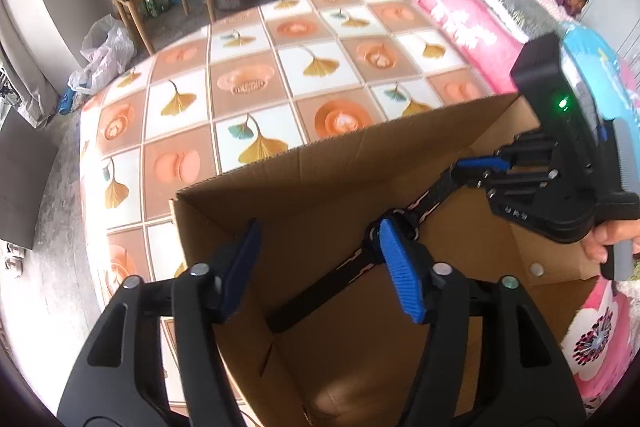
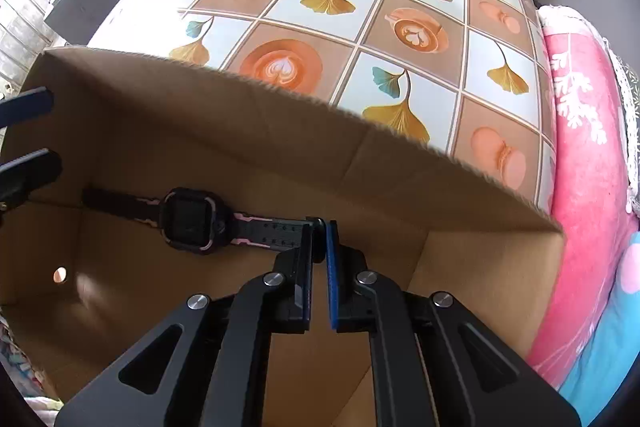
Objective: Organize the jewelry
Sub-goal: 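Move both grippers away from the box toward the beaded bracelets on the table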
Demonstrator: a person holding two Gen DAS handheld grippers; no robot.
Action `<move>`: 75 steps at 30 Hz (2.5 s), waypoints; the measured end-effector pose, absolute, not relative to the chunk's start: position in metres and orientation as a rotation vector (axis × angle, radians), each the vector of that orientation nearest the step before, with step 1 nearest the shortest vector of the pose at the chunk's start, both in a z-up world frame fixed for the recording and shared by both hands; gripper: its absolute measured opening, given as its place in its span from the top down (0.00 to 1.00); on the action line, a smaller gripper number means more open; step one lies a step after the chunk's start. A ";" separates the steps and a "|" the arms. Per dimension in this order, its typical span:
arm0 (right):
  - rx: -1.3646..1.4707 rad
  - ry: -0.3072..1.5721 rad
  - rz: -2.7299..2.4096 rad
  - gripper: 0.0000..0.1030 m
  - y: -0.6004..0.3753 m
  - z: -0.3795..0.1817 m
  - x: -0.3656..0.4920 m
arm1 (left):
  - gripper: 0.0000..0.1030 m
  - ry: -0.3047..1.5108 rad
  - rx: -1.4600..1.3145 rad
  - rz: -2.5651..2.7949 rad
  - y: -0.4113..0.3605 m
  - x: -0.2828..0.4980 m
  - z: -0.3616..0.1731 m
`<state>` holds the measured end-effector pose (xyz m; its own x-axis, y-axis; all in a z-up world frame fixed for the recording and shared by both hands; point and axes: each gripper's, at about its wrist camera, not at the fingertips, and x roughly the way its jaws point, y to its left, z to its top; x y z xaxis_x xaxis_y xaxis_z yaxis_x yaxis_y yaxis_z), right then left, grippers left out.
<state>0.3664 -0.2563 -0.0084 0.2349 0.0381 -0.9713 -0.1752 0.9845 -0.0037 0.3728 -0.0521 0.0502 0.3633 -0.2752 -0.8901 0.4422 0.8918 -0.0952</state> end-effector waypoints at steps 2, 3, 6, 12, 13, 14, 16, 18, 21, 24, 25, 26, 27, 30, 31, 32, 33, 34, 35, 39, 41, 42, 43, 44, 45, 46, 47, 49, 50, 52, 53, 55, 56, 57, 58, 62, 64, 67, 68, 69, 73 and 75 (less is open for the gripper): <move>-0.087 1.315 0.152 0.92 -0.261 0.001 0.361 | 0.32 1.062 0.164 -0.462 -0.049 0.364 0.062; -0.066 1.288 0.170 0.92 -0.261 0.010 0.356 | 0.29 1.044 0.161 -0.462 -0.048 0.361 0.067; -0.034 1.180 0.213 0.92 -0.265 0.048 0.331 | 0.24 0.963 0.145 -0.456 -0.040 0.337 0.093; 0.058 0.892 0.259 0.58 -0.281 0.130 0.236 | 0.14 0.790 0.129 -0.445 -0.014 0.258 0.143; 0.062 0.838 0.255 0.53 -0.283 0.139 0.212 | 0.13 0.768 0.127 -0.431 -0.009 0.244 0.147; 0.059 0.789 0.255 0.51 -0.284 0.145 0.185 | 0.12 0.741 0.119 -0.406 -0.001 0.222 0.148; 0.075 0.729 0.266 0.44 -0.284 0.145 0.142 | 0.11 0.737 0.096 -0.371 0.010 0.198 0.142; 0.105 0.709 0.255 0.37 -0.285 0.131 0.105 | 0.11 0.777 0.050 -0.310 0.023 0.169 0.120; 0.125 0.769 0.158 0.33 -0.278 0.079 0.067 | 0.11 0.865 -0.010 -0.255 0.034 0.141 0.070; 0.173 0.871 0.059 0.32 -0.276 0.021 0.048 | 0.11 0.959 -0.046 -0.219 0.038 0.127 0.020; 0.204 0.905 0.028 0.32 -0.278 0.003 0.044 | 0.11 0.999 -0.044 -0.205 0.036 0.123 0.003; 0.220 0.936 -0.004 0.32 -0.279 -0.012 0.041 | 0.11 1.016 -0.042 -0.204 0.035 0.118 -0.006; 0.227 0.958 -0.020 0.32 -0.280 -0.024 0.042 | 0.11 1.033 -0.039 -0.206 0.034 0.116 -0.016; 0.157 0.987 -0.063 0.32 -0.277 -0.044 0.043 | 0.11 1.041 -0.028 -0.208 0.033 0.112 -0.031; 0.134 0.981 -0.066 0.32 -0.276 -0.046 0.047 | 0.11 1.038 -0.020 -0.202 0.032 0.113 -0.034; 0.104 0.966 -0.068 0.32 -0.274 -0.049 0.050 | 0.11 1.037 -0.007 -0.189 0.031 0.115 -0.039; 0.092 0.960 -0.068 0.32 -0.273 -0.051 0.050 | 0.11 1.040 0.003 -0.181 0.029 0.117 -0.043; 0.079 0.953 -0.061 0.31 -0.271 -0.055 0.054 | 0.11 1.048 0.012 -0.174 0.028 0.118 -0.047; 0.070 0.950 -0.052 0.31 -0.270 -0.058 0.057 | 0.11 1.063 0.024 -0.166 0.026 0.119 -0.054; 0.013 0.914 -0.044 0.24 -0.264 -0.064 0.059 | 0.10 1.057 0.098 -0.132 0.018 0.121 -0.059; 0.013 0.907 -0.020 0.18 -0.264 -0.068 0.061 | 0.08 1.064 0.089 -0.124 0.018 0.122 -0.059; 0.004 0.904 -0.014 0.15 -0.263 -0.068 0.060 | 0.08 1.069 0.079 -0.117 0.019 0.122 -0.059; -0.002 0.902 -0.011 0.12 -0.263 -0.069 0.060 | 0.08 1.070 0.061 -0.113 0.021 0.123 -0.060; -0.003 0.903 -0.010 0.11 -0.264 -0.070 0.060 | 0.08 1.069 0.060 -0.111 0.020 0.123 -0.060; 0.002 0.911 -0.004 0.07 -0.265 -0.071 0.060 | 0.07 1.073 0.075 -0.109 0.018 0.124 -0.059; 0.006 0.909 -0.001 0.06 -0.266 -0.071 0.060 | 0.07 1.081 0.082 -0.109 0.017 0.126 -0.058; 0.004 0.904 -0.002 0.06 -0.266 -0.071 0.060 | 0.07 1.087 0.078 -0.111 0.018 0.127 -0.059; 0.003 0.899 -0.002 0.06 -0.265 -0.072 0.058 | 0.07 1.093 0.066 -0.108 0.019 0.129 -0.059; 0.005 0.892 0.000 0.06 -0.266 -0.072 0.058 | 0.07 1.090 0.064 -0.105 0.019 0.128 -0.060; 0.006 0.883 0.011 0.06 -0.262 -0.072 0.054 | 0.07 1.087 0.057 -0.096 0.019 0.127 -0.060; 0.006 0.882 0.015 0.06 -0.263 -0.072 0.054 | 0.07 1.083 0.054 -0.094 0.019 0.127 -0.060; 0.007 0.888 0.018 0.06 -0.263 -0.072 0.054 | 0.07 1.074 0.054 -0.090 0.020 0.127 -0.061; 0.008 0.890 0.014 0.06 -0.265 -0.072 0.056 | 0.07 1.075 0.055 -0.086 0.019 0.126 -0.061; 0.010 0.890 0.007 0.06 -0.264 -0.072 0.057 | 0.07 1.077 0.055 -0.086 0.018 0.126 -0.061; 0.012 0.890 0.001 0.06 -0.263 -0.072 0.057 | 0.07 1.077 0.052 -0.086 0.019 0.126 -0.060; 0.012 0.886 0.007 0.06 -0.263 -0.072 0.061 | 0.07 1.064 0.059 -0.093 0.018 0.121 -0.060; 0.011 0.886 0.008 0.06 -0.264 -0.072 0.062 | 0.06 1.055 0.060 -0.102 0.019 0.120 -0.060; 0.001 0.881 0.012 0.06 -0.262 -0.071 0.064 | 0.06 1.050 0.068 -0.116 0.019 0.117 -0.059; -0.003 0.885 0.013 0.06 -0.262 -0.071 0.066 | 0.06 1.046 0.073 -0.123 0.019 0.116 -0.059; -0.008 0.891 0.004 0.06 -0.262 -0.069 0.068 | 0.06 1.042 0.076 -0.131 0.020 0.116 -0.059; -0.021 0.773 -0.018 0.06 -0.256 -0.043 0.058 | 0.06 1.028 0.080 -0.137 0.020 0.114 -0.058; -0.005 0.705 0.012 0.06 -0.248 -0.027 0.050 | 0.06 1.017 0.076 -0.125 0.019 0.112 -0.058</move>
